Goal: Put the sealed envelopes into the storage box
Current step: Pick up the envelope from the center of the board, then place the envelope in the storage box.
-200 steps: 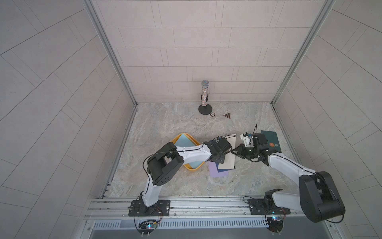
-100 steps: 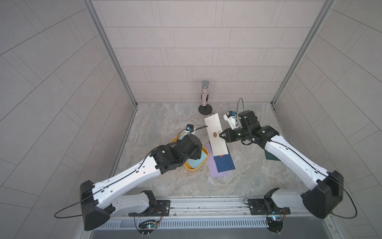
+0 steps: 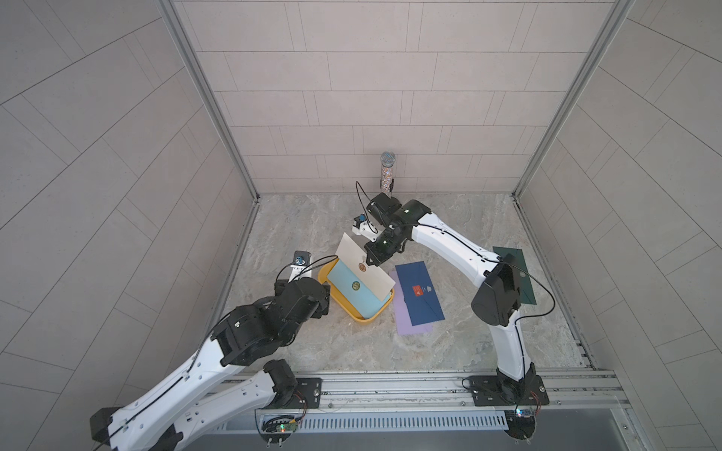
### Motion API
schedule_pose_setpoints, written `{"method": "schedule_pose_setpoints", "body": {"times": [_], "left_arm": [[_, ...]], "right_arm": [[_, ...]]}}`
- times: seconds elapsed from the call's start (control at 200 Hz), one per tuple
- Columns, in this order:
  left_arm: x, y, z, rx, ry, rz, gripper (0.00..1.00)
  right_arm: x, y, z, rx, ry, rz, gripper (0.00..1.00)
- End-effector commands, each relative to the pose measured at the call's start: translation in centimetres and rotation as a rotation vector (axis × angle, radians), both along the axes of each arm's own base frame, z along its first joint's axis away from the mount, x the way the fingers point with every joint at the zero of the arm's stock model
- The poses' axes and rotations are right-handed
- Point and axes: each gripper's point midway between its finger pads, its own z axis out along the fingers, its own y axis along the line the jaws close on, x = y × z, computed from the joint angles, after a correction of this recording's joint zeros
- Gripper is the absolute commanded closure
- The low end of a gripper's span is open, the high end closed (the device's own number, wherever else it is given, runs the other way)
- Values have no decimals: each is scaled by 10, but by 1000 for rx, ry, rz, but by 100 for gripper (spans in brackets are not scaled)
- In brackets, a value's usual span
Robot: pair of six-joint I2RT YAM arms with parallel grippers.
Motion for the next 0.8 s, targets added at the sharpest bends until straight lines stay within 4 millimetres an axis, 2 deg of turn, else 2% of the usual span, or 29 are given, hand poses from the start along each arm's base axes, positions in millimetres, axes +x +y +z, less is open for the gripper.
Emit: {"method": "schedule_pose_setpoints", "body": {"times": [0.0,0.22,0.495,0.64,0.795], "left_arm": [[0,3,-8,52,19,2,18],[0,4,-8,52,18,6,17],[0,4,-7,51,16,6,18],[1,3,-8,57,20,5,17],[1,3,-8,58,21,4,17]], "right_arm": [[-17,-13,-9,-93,61,43,100],[-12,-10,-35,-141,89,21,100],[-2,0,-30,-100,63,-41,98],[-6,5,-28,-73,89,-42,90],[-9,2,-25,-74,86,-42,75]]}}
